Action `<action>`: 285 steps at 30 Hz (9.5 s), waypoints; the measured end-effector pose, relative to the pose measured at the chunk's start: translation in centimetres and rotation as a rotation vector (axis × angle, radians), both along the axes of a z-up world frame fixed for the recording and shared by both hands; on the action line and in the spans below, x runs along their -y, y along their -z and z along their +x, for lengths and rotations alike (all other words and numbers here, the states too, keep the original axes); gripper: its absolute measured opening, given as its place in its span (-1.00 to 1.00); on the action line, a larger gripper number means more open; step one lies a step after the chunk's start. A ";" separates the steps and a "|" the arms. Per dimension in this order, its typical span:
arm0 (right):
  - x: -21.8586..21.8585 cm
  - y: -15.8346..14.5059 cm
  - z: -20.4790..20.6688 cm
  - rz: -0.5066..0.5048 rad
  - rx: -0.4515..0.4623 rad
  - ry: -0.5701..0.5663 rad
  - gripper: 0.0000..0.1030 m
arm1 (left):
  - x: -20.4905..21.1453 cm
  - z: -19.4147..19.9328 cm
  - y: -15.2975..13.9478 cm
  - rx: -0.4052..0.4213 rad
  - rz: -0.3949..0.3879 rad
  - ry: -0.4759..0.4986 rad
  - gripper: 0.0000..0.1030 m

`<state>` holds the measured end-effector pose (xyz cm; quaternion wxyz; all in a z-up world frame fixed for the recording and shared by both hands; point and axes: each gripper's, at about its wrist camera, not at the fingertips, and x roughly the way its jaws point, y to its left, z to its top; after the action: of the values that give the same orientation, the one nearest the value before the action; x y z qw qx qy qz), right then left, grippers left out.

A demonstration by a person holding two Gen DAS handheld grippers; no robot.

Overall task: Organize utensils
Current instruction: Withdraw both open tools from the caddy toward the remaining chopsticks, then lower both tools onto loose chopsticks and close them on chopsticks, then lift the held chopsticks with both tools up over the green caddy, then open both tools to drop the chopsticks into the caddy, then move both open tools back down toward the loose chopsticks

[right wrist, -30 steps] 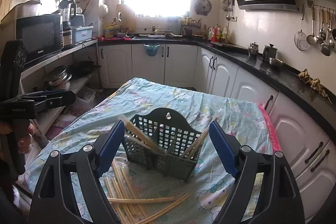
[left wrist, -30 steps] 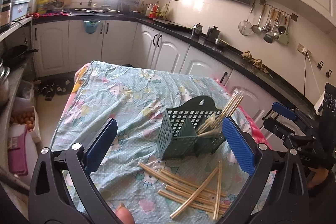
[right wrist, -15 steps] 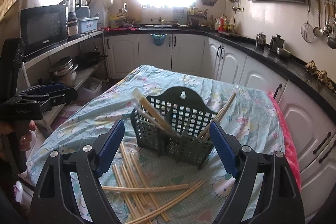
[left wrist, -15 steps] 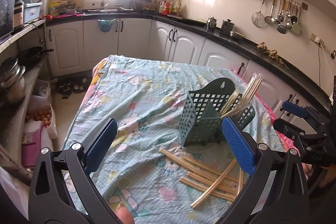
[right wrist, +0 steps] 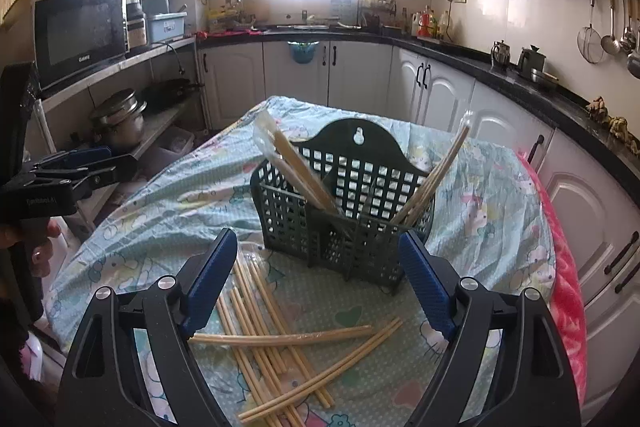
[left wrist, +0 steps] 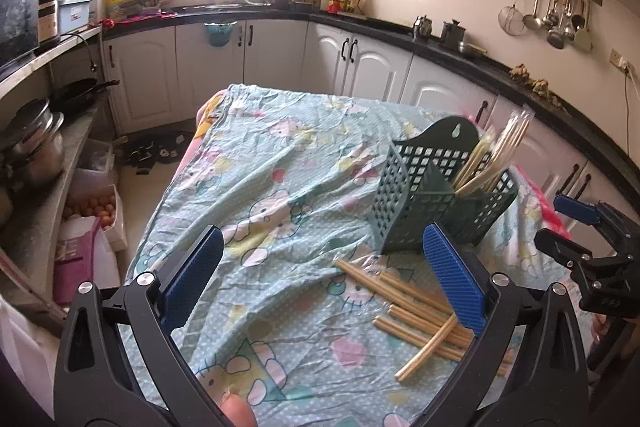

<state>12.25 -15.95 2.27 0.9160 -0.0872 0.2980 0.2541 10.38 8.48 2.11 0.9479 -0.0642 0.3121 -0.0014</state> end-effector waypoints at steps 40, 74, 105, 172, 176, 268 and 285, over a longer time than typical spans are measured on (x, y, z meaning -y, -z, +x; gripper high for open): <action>3.7 9.6 4.1 -0.076 -0.230 0.137 0.33 | 1.7 7.1 10.5 -0.299 -0.263 0.109 -0.19; 4.9 12.3 6.6 0.012 -0.368 0.149 -0.92 | -0.4 11.3 13.4 -0.358 -0.363 0.010 -0.81; 0.7 -1.0 0.2 0.117 -0.082 -0.097 -0.95 | -1.4 4.4 -0.5 -0.021 -0.378 0.138 -0.97; 1.6 -17.7 5.7 0.188 0.307 -0.034 -0.95 | 3.5 8.2 -16.5 0.295 -0.189 0.250 -0.97; 1.5 -17.1 6.7 0.190 0.294 -0.024 -0.95 | 4.2 9.2 -15.8 0.279 -0.172 0.246 -0.97; 0.2 -5.6 2.5 0.113 0.138 -0.017 0.52 | -2.6 1.8 -5.1 0.144 -0.224 0.023 0.79; 0.9 -2.7 0.9 0.082 0.070 -0.010 0.52 | -0.9 0.9 -1.9 0.063 -0.235 0.046 0.79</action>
<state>13.15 -16.89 4.95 0.9274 -0.0601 0.2547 0.2673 11.29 9.42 4.01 0.9429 -0.1676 0.2810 -0.0619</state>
